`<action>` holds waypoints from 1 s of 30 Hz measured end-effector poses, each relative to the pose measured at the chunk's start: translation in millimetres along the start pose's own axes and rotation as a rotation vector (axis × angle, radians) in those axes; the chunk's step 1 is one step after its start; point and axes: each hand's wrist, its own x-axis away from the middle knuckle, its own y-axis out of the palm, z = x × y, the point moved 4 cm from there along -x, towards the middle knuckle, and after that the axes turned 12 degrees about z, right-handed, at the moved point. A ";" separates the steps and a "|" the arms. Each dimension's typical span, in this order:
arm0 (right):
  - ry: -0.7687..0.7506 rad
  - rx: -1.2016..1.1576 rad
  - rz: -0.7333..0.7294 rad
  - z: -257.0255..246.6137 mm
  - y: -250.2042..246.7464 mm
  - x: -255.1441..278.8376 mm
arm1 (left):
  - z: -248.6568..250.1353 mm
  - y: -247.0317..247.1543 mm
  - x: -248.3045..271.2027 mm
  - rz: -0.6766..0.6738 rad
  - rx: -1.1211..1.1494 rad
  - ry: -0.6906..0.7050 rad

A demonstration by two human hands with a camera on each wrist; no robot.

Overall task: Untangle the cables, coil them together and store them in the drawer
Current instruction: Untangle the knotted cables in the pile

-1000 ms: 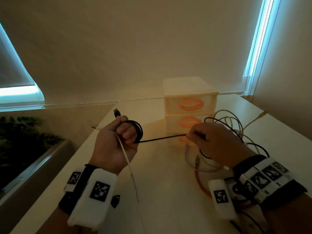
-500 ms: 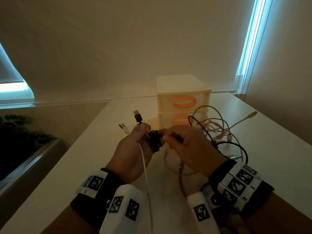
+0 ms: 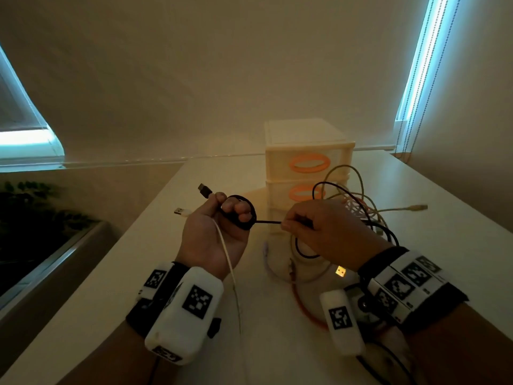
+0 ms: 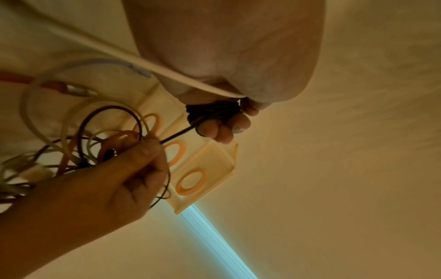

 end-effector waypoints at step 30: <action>-0.167 0.194 0.025 22.7 -30.3 6.5 | -10.2 8.9 14.0 -0.220 -1.304 0.384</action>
